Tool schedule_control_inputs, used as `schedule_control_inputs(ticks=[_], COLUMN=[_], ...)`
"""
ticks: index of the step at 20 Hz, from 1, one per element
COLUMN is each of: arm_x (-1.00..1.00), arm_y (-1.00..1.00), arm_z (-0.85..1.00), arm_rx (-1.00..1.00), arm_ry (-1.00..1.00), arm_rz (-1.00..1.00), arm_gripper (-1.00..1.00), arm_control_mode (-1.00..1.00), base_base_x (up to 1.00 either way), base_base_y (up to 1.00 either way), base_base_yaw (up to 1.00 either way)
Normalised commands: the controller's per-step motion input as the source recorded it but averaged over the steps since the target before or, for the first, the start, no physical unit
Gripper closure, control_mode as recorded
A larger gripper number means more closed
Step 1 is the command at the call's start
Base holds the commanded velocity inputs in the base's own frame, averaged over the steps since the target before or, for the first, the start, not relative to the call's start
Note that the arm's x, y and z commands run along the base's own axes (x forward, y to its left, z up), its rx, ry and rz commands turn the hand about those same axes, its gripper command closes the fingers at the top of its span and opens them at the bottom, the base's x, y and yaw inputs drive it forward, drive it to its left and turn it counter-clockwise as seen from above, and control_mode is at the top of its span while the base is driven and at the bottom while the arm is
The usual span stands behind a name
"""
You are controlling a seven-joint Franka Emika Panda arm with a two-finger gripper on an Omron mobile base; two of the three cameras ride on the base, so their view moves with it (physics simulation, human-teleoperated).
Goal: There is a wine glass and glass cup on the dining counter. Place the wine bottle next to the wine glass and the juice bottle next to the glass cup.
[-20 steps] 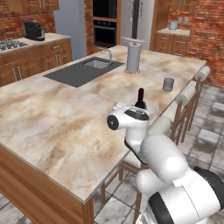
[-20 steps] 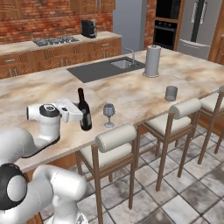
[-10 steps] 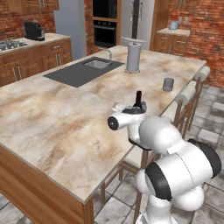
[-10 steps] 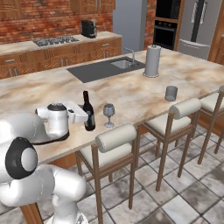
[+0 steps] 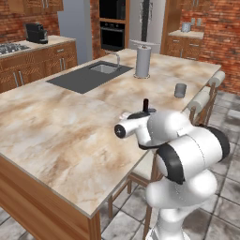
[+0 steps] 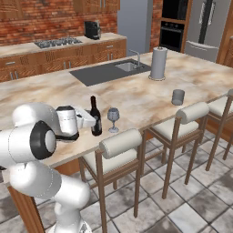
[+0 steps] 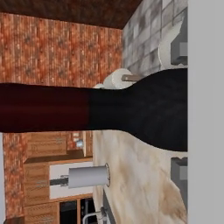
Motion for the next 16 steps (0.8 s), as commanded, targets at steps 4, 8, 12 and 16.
schedule_control_inputs(ticks=[4, 8, 12, 16], arm_x=[0.27, 0.3, 0.25, 0.17], arm_y=[0.0, -0.02, -0.02, -0.04], arm_z=[-0.32, -0.28, -0.31, -0.31], arm_rx=[0.04, 0.0, 0.02, 0.01], arm_ry=[0.04, 0.0, 0.0, -0.01], arm_rz=[0.0, 0.01, 0.02, 0.04], arm_gripper=[1.0, 1.0, 1.0, 1.0], arm_control_mode=[-1.0, -1.0, -1.0, -1.0], base_base_x=[0.0, 0.0, 0.0, 0.0], base_base_y=[0.0, 0.0, 0.0, 0.0], base_base_yaw=[0.0, 0.0, 0.0, 0.0])
